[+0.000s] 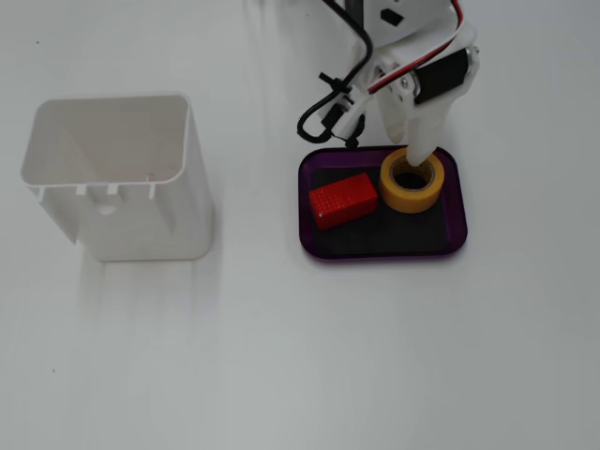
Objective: Remove the yellow tape from the box.
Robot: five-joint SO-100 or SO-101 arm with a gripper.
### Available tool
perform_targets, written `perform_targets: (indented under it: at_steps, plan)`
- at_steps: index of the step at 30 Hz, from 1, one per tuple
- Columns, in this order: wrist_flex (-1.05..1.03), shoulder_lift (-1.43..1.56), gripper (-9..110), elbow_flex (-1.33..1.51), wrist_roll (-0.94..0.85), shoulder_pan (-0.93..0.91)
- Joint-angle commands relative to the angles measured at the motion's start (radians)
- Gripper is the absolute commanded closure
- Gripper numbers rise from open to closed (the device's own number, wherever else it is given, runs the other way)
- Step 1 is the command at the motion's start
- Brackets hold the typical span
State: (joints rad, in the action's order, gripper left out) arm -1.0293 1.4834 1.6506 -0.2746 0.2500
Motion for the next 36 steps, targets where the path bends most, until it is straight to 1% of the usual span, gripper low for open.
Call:
perform_targets:
  at_steps: [1, 13, 29, 36]
  plan:
    - [0.046, 0.008, 93, -0.032, 0.006, 0.000]
    - [0.071, 0.008, 93, -0.029, 0.006, 0.000]
    - [0.054, 0.009, 93, -0.028, 0.005, 0.002]
    - [0.012, 0.014, 93, -0.028, -0.005, 0.009]
